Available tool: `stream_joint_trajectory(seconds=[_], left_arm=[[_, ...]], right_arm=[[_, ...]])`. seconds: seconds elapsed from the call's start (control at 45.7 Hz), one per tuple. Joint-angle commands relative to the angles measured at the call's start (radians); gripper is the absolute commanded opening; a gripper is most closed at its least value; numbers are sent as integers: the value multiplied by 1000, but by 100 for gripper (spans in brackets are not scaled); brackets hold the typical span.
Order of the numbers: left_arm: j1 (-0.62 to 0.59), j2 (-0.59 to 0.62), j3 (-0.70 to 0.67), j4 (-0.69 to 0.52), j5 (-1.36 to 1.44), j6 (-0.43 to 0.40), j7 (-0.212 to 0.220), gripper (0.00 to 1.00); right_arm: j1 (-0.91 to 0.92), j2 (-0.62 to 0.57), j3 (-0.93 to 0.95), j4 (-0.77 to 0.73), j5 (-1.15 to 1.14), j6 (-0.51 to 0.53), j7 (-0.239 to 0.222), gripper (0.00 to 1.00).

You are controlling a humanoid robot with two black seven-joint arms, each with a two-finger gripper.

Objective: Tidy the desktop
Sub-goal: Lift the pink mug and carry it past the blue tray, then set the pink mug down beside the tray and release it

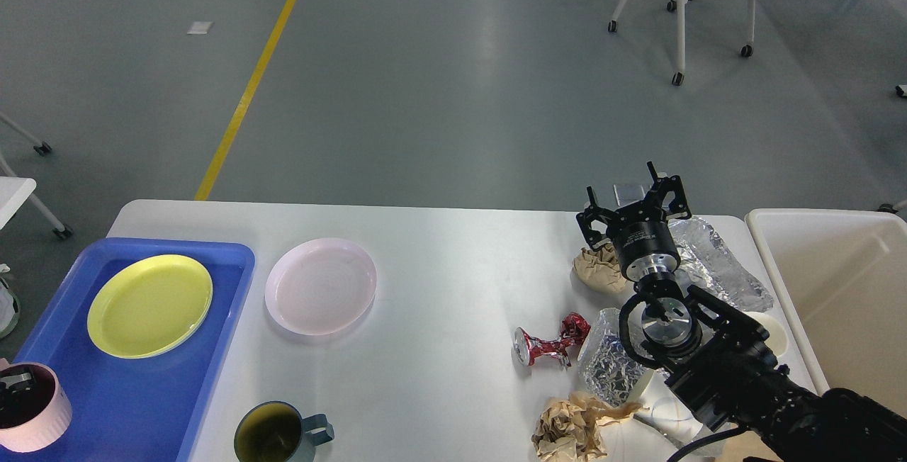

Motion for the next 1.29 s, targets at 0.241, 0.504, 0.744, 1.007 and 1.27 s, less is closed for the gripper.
stream_joint_trajectory(seconds=[0.241, 0.504, 0.744, 1.007, 1.27], left_arm=[[101, -1, -55, 81, 0, 19, 1, 1], [129, -3, -90, 87, -2, 39, 1, 2], [130, -3, -92, 92, -2, 39, 1, 7], [129, -4, -95, 116, -2, 39, 1, 35], [129, -4, -122, 156, -2, 39, 1, 66]], right_arm=[[0, 0, 0, -2, 0, 0, 0, 100], [0, 0, 0, -2, 0, 0, 1, 100], [0, 0, 0, -2, 0, 0, 0, 100], [0, 0, 0, -2, 0, 0, 0, 100], [0, 0, 0, -2, 0, 0, 0, 100]])
